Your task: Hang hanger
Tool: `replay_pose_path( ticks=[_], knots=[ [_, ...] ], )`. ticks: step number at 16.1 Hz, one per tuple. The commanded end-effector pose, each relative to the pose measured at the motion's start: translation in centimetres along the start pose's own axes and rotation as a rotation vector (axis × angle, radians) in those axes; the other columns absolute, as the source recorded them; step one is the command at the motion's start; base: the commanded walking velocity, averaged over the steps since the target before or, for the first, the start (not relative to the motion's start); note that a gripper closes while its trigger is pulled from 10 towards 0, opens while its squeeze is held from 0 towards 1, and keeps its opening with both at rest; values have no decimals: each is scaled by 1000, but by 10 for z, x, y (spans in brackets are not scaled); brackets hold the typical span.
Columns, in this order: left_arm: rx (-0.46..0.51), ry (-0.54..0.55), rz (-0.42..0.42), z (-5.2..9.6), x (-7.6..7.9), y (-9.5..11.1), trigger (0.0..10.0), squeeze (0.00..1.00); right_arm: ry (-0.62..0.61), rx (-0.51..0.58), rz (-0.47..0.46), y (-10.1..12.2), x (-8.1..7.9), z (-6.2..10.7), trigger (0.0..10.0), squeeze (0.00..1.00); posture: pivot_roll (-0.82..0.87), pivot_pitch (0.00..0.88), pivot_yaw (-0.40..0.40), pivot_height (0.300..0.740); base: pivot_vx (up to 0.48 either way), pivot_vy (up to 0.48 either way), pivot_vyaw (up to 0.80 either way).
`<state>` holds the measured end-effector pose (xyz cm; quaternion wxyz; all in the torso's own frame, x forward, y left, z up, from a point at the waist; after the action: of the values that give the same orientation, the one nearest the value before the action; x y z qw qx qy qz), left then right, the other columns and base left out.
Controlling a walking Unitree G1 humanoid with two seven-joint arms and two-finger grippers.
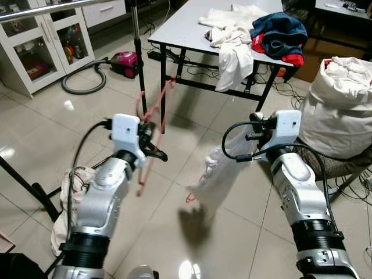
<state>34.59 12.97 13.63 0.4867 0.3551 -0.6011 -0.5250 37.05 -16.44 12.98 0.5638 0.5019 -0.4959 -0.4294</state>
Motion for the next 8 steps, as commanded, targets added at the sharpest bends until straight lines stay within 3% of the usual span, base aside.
replay_pose_path(
  ticks=[1,8],
  knots=[
    [-5,-5,12,2,3,1,10000,0,-23,38,15,10,5,-3,10000,0,50,0,-18,740,0,0,0],
    [18,50,85,3,-4,-3,10000,0,-35,34,55,8,9,-1,10000,0,34,0,-17,740,0,0,0]
  ],
)
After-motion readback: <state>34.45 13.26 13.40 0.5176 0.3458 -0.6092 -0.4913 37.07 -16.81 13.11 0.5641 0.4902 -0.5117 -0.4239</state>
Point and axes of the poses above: a point about 5 cm out from each wrist's last joint towards the gripper, its own z axis pointing back from the gripper into the wrist, its own y axis along the axis of the wrist's last joint, x = y × z, the point moved 4 cm from there along -z, pointing out of the wrist towards the gripper, and after that the axes turned 10 degrees about z, right-handed, at the moved point
